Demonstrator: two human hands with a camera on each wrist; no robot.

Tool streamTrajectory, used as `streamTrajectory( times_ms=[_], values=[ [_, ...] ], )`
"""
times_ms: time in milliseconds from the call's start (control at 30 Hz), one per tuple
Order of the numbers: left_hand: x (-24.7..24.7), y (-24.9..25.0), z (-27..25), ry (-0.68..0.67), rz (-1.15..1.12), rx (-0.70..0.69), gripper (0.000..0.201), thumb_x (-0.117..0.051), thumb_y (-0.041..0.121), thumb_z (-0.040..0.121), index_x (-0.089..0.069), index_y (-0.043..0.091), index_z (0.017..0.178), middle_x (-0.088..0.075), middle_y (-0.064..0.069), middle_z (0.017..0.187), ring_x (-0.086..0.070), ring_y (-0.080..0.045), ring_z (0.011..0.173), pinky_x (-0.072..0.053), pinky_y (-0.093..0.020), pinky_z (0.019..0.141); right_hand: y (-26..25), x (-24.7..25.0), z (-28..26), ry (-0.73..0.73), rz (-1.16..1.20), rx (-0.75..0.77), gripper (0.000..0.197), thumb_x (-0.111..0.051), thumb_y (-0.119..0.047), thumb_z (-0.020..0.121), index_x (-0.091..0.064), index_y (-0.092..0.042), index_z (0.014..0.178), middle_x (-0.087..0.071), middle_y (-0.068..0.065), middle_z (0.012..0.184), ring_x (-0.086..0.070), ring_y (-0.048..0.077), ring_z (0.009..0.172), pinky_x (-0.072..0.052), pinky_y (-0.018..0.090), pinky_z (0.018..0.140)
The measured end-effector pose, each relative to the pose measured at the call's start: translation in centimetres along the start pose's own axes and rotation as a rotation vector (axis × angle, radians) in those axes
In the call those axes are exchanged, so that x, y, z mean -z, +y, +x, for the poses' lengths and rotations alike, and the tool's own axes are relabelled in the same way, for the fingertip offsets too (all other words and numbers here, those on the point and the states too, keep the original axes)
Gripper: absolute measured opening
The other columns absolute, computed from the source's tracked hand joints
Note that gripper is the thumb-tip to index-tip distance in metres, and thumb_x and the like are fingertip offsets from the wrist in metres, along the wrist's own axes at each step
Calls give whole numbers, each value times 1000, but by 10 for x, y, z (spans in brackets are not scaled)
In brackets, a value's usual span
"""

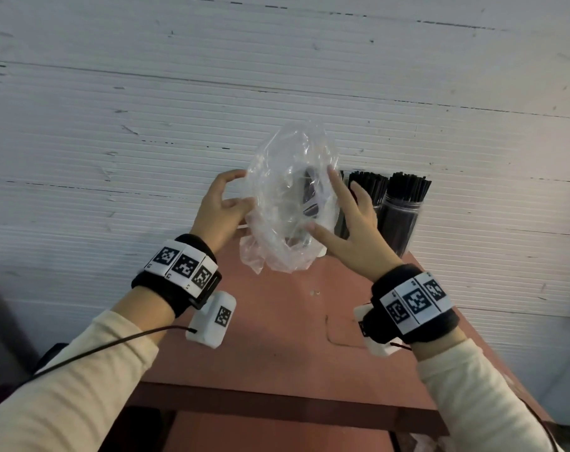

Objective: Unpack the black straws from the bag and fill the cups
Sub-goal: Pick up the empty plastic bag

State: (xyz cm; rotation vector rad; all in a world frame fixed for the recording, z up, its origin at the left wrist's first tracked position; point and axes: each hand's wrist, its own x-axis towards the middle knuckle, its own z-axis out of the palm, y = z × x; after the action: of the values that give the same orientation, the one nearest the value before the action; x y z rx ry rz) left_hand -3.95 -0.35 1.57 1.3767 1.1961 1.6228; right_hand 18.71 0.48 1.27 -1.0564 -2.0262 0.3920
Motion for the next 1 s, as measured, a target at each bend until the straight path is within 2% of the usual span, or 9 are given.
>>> streamTrajectory(
  times_ms=[133, 267, 300, 367, 467, 533, 767, 867, 1000],
  values=[
    [-12, 1, -5, 24, 17, -22, 44, -63, 6, 90, -55, 33, 124, -71, -18, 98, -72, -26, 85, -60, -35, 65, 7, -1, 3, -118, 255, -35, 91, -56, -51, 90, 15, -45, 147, 2, -23, 157, -13, 6, 145, -26, 47, 118],
    [-27, -1, -9, 1, 36, -38, 44, -68, 10, 86, -58, 36, 120, -63, -20, 109, -70, -30, 90, -61, -41, 67, -7, 1, 9, -55, 319, 55, 98, -63, -31, 91, 17, -34, 149, -8, -32, 146, -14, -28, 128, -28, 7, 106],
    [-30, 0, -10, -25, 30, -39, 44, -69, 10, 86, -58, 36, 120, -61, -18, 111, -69, -29, 91, -61, -37, 66, -11, 1, 12, -58, 286, 90, 101, -66, -33, 89, 15, -36, 150, -4, -31, 148, -9, -28, 129, -24, 6, 108],
    [-38, 2, -12, -88, 31, -40, 45, -69, 11, 86, -57, 39, 119, -59, -15, 114, -68, -26, 95, -59, -30, 64, -17, 2, 18, -91, 220, 130, 108, -73, -38, 82, 10, -42, 149, 1, -31, 151, -2, -14, 139, -14, 23, 116],
    [-44, 6, -15, -156, 52, -82, 48, -65, 7, 87, -54, 37, 124, -58, -9, 116, -68, -16, 94, -59, -29, 66, -19, 3, 22, -145, 191, 148, 114, -83, -37, 72, -1, -47, 150, -8, -29, 151, -5, -2, 143, -14, 31, 114],
    [-44, 9, -16, -197, 70, -121, 51, -63, 3, 86, -55, 35, 125, -59, -6, 114, -66, -5, 92, -60, -32, 67, -17, 3, 21, -156, 173, 130, 113, -86, -36, 68, -7, -48, 149, -14, -19, 155, -9, 1, 143, -17, 27, 110],
    [-45, 7, -19, -243, 80, -129, 46, -70, 8, 85, -58, 38, 119, -62, -5, 110, -68, -18, 99, -61, -40, 75, -10, 3, 14, -86, 118, 136, 85, -78, -22, 77, -30, -40, 146, -40, -20, 136, -36, -5, 125, -25, 6, 95],
    [-42, 8, -24, -206, 123, -166, 51, -74, 16, 83, -56, 35, 127, -59, -7, 113, -67, -18, 101, -61, -35, 74, -8, 3, 13, -52, 97, 138, 78, -74, -21, 81, -33, -41, 144, -42, -21, 140, -36, -7, 126, -24, 2, 94],
    [-21, 12, -36, -150, 282, -200, 51, -74, 35, 81, -54, 49, 126, -53, -3, 116, -71, -19, 87, -59, -35, 79, -7, 6, 14, -2, 113, 137, 81, -74, -15, 80, -33, -44, 143, -38, -22, 146, -31, -8, 132, -18, 2, 96]
  ],
)
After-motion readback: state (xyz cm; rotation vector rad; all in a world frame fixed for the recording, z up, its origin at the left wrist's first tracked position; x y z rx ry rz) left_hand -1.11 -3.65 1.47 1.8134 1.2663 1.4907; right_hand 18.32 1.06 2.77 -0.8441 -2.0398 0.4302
